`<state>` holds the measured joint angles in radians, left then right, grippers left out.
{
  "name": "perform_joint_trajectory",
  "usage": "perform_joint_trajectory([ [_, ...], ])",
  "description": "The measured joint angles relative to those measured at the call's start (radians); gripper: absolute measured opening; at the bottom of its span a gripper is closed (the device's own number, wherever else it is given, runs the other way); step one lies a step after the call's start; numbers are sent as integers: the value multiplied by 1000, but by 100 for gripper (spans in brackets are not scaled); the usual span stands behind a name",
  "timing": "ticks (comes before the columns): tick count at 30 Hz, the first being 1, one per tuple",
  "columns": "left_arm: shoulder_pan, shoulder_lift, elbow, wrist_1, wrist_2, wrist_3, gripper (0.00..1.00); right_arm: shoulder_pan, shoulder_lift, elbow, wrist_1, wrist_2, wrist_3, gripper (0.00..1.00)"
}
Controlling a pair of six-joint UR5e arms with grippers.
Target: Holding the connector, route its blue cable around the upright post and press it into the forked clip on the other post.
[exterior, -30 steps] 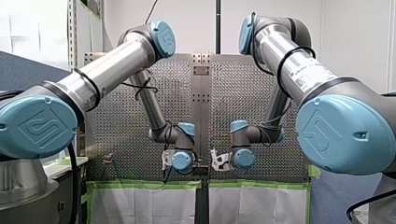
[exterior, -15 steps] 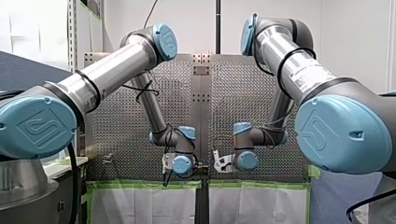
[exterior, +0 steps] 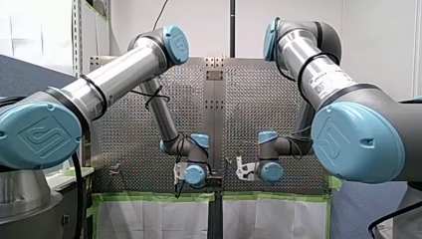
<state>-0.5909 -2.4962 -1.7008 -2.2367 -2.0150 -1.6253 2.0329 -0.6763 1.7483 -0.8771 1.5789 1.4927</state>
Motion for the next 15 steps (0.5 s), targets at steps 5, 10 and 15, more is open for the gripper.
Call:
perform_joint_trajectory([
  [5,0,0,8,0,-1,-1,0,-7,0,-8,13,-33,-15,38],
  [10,0,0,11,-1,-9,-1,0,-10,0,-19,34,-42,-19,38],
  [15,0,0,11,-4,-20,2,0,-12,0,-37,64,-54,-25,38],
])
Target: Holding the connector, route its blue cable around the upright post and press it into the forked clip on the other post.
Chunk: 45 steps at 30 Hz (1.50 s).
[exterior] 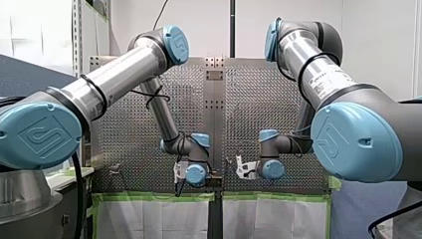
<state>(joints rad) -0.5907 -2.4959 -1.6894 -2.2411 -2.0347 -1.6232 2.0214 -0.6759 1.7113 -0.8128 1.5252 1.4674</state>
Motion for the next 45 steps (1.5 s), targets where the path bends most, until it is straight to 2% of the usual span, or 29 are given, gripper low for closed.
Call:
perform_joint_trajectory([
  [9,0,0,9,-16,-20,9,0,-10,0,-24,44,-5,-3,38],
  [14,0,0,26,-35,-21,11,0,-14,0,-29,52,-5,-4,38],
  [27,4,-9,57,-73,10,-5,0,-56,-1,-66,98,-5,-4,38],
  [34,10,-47,107,-91,22,-18,0,-75,-1,-81,118,-6,-9,38],
  [45,12,-52,188,-144,30,-30,0,-100,0,-88,128,-8,-10,38],
])
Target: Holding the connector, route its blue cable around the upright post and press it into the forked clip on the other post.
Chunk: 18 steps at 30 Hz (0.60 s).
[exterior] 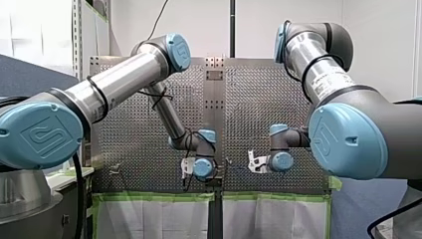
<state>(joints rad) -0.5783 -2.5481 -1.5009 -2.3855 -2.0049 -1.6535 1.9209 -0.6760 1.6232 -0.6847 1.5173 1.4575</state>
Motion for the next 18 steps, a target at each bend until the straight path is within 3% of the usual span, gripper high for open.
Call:
perform_joint_trajectory([
  [9,9,0,24,-18,13,-13,0,-31,0,-16,17,0,7,38],
  [18,27,0,39,-41,26,-16,0,-49,0,-29,40,-3,4,38],
])
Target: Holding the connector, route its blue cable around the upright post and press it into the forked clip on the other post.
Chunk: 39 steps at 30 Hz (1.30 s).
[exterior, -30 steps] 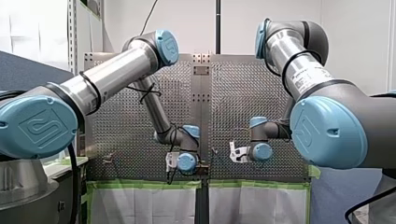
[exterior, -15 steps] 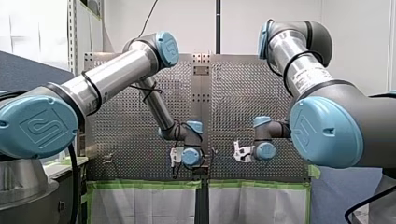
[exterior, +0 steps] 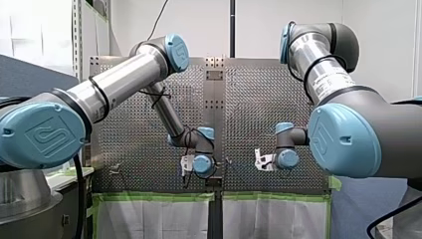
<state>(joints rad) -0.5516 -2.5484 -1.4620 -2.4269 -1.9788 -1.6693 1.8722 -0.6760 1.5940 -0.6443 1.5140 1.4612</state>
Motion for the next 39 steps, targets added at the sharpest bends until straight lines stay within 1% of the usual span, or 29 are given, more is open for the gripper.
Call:
perform_joint_trajectory([
  [7,17,0,10,-25,6,-1,0,-4,0,-2,1,-12,-2,38],
  [8,18,0,10,-27,6,-1,2,-5,0,-2,1,-13,-2,38],
  [9,19,0,11,-29,7,-1,2,-5,0,-2,1,-15,-2,38],
  [11,21,0,11,-35,7,0,15,-5,0,-3,2,-20,-3,38],
  [16,20,0,11,-48,8,12,15,-5,0,-2,5,-36,-5,38],
  [17,20,0,11,-49,9,15,100,-5,0,-2,5,-38,-5,38],
  [24,0,1,11,-76,12,48,100,-4,0,-2,7,-44,-5,38],
  [31,-29,3,6,-137,17,102,100,-2,0,-2,9,-44,-5,38],
  [34,-45,6,5,-157,17,111,100,-1,0,-2,10,-44,-5,38],
  [39,-66,28,4,-166,13,114,100,0,0,-2,11,-45,-5,38],
])
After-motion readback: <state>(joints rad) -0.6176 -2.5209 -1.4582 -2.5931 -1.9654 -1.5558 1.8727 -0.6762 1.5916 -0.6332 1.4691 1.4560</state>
